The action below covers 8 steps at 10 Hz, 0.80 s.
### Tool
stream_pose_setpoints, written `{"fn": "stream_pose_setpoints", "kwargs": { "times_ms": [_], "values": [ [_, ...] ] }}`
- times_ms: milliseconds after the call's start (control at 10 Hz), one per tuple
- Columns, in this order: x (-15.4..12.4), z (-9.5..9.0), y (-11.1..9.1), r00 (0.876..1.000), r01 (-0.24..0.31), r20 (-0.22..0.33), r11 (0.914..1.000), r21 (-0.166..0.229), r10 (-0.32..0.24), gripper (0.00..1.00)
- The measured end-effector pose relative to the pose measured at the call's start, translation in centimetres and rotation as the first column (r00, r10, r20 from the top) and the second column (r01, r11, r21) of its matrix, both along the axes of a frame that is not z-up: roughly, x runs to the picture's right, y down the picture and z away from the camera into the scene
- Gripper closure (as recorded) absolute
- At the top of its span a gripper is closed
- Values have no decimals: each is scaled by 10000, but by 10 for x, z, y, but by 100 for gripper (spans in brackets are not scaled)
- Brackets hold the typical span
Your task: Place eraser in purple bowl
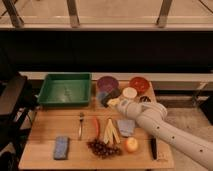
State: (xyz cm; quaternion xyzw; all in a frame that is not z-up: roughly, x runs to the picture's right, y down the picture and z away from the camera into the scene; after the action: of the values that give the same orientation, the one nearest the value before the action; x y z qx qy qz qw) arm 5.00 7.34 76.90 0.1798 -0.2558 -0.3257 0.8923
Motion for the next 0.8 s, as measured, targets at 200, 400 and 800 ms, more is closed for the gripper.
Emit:
{"fn": "stream_pose_setpoints", "kwargs": {
  "times_ms": [200, 400, 800],
  "values": [
    [11, 1, -7, 9994, -136, -317, 9999, 7, 136, 100],
    [26, 3, -17, 9973, -262, -679, 9997, 33, 263, 100],
    [38, 12, -41, 9946, -176, -1026, 9998, 37, 179, 100]
  ]
}}
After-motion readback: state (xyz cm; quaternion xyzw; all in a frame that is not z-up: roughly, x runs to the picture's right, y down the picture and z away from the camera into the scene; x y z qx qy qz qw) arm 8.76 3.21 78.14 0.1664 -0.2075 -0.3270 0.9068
